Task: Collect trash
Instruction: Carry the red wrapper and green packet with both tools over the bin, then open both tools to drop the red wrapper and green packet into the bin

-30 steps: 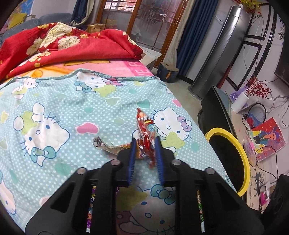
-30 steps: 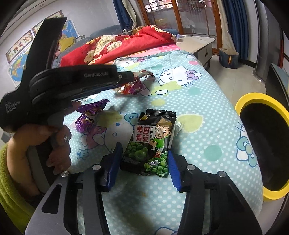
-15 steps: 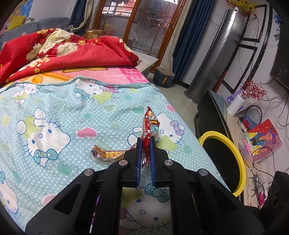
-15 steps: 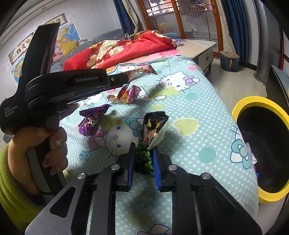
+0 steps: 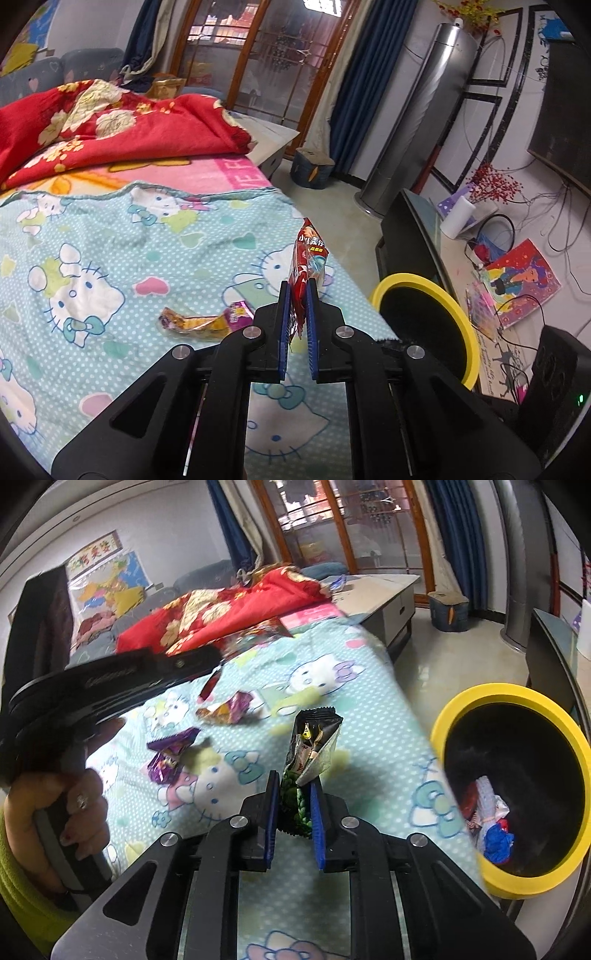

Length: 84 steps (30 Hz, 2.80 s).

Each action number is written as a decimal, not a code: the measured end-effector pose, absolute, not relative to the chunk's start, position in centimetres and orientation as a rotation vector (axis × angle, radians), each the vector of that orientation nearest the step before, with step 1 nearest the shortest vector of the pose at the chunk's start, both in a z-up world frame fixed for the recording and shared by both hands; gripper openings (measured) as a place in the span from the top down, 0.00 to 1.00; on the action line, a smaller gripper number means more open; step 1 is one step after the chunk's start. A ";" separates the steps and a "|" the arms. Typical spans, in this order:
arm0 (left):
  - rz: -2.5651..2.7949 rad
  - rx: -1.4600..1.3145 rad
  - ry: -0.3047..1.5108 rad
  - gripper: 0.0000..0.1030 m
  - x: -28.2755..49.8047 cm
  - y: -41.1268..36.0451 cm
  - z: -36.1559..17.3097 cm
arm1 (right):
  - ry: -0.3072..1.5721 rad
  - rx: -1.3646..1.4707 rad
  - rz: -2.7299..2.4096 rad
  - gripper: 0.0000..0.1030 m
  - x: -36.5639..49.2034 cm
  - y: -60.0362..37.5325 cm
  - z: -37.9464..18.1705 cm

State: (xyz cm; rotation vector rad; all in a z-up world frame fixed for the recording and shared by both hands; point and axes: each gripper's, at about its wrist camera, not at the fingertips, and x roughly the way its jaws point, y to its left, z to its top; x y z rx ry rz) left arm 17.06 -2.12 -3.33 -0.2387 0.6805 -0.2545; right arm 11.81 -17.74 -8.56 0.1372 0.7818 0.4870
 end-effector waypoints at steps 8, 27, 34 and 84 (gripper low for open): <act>-0.300 -0.213 0.673 0.96 16.4 -3.9 -2.8 | 0.756 0.194 0.421 0.85 12.6 -20.9 -7.8; -0.407 -0.099 0.679 0.96 15.3 -9.5 -2.9 | 0.700 0.315 0.255 0.85 14.1 -29.3 -7.3; -0.451 -0.061 0.695 0.96 15.1 -11.8 -3.4 | 0.685 0.342 0.203 0.85 14.4 -31.9 -7.4; -0.576 0.082 0.787 0.41 16.2 -21.7 -9.0 | 0.729 0.439 0.032 0.50 15.2 -41.3 -10.8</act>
